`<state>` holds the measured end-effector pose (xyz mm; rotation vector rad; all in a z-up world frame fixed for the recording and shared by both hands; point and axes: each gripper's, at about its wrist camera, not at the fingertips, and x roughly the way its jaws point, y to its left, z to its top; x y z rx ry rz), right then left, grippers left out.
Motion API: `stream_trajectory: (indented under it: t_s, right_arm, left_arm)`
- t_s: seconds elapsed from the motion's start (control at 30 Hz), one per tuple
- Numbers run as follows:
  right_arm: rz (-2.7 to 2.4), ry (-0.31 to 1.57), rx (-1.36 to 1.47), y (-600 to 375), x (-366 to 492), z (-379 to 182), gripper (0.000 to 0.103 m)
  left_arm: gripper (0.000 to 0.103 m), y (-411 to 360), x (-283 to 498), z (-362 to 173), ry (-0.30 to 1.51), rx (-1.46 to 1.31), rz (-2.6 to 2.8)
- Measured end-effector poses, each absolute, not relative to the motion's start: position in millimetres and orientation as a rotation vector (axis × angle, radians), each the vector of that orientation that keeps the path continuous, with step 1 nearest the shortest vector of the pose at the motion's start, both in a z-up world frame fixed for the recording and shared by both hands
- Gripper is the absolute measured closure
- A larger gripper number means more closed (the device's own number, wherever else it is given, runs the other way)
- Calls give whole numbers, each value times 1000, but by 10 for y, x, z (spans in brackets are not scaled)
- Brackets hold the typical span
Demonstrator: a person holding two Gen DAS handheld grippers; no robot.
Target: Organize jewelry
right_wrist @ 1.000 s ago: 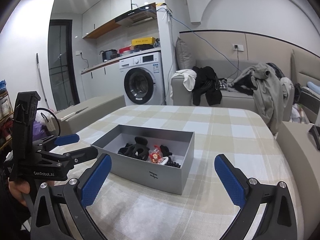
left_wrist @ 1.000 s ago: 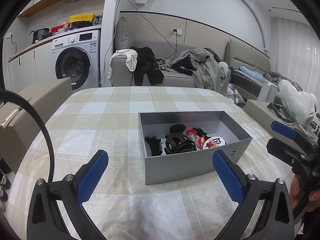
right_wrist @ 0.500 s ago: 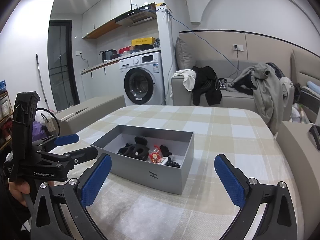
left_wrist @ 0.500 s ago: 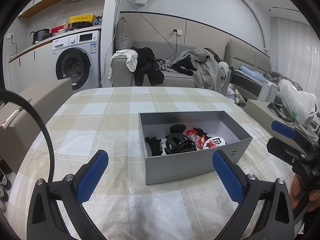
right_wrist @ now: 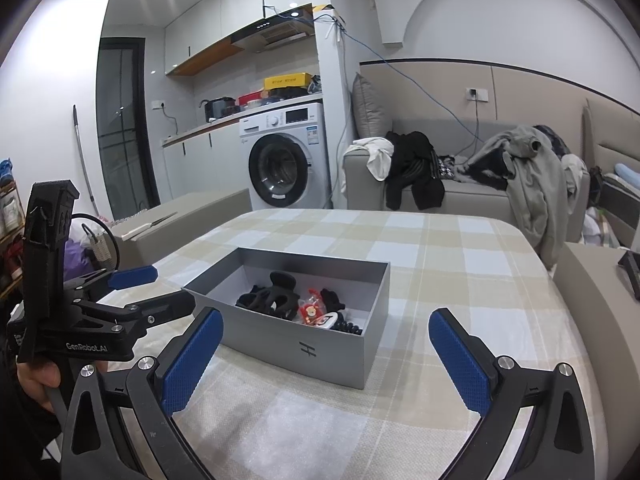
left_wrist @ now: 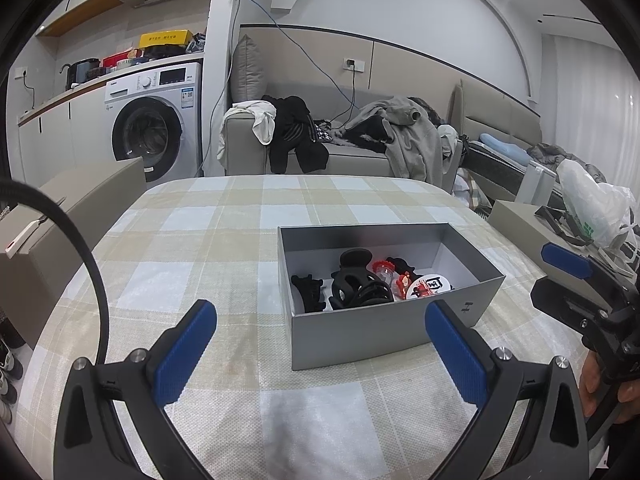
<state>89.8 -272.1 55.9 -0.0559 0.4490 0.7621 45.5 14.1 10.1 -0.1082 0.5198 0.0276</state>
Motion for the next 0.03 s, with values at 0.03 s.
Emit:
stream_trajectory:
  t_s: [0.03]
  right_arm:
    - [762, 449, -56, -2721, 900, 559, 0]
  left_arm:
    - [2, 142, 456, 100, 520, -109, 27]
